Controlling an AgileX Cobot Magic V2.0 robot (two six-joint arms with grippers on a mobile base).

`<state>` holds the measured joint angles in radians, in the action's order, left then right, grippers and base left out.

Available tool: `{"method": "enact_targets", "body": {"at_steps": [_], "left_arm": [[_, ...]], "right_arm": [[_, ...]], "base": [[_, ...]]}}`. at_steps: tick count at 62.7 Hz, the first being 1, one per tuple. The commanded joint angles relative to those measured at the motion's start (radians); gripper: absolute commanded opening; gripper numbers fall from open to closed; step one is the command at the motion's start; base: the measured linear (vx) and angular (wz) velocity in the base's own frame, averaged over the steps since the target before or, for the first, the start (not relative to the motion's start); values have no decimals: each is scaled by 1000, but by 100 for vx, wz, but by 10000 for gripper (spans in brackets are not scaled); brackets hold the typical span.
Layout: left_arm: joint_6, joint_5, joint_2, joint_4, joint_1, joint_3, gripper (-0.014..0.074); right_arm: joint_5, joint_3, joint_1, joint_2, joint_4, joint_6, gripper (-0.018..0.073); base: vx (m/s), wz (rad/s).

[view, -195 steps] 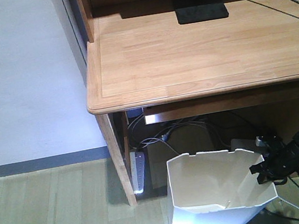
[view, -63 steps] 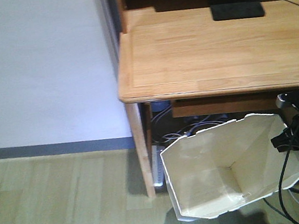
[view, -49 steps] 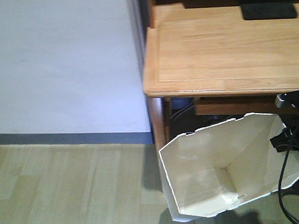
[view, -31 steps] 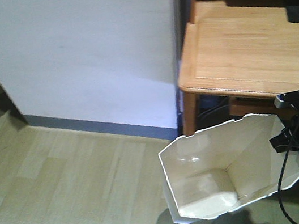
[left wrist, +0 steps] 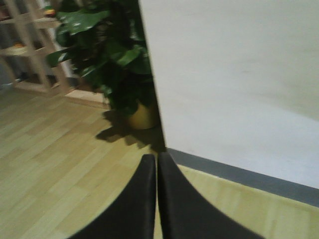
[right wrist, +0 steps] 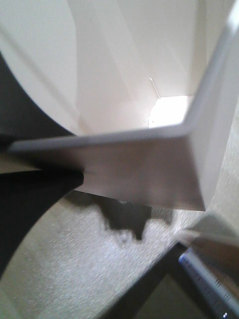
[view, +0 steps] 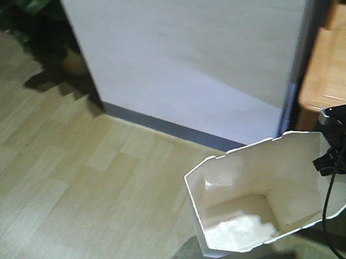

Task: Move trash bin to bedside with robot
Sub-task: 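Hold the bin in the right gripper while the base turns toward the bed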

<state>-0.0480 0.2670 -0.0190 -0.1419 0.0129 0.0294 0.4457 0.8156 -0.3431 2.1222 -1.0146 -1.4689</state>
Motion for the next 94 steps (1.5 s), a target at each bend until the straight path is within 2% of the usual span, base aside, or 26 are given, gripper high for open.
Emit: {"method": "enact_targets", "body": {"at_steps": [1,94], "left_arm": [[-8,-74,-9,2,6,28,-6],[-8,-74,-9,2,6,28,-6]], "right_arm": [[155,13,-2,-63,-60,3,-6],[155,13,-2,-63,-60,3,-6]], "base": [[0,64],[9,53]]}}
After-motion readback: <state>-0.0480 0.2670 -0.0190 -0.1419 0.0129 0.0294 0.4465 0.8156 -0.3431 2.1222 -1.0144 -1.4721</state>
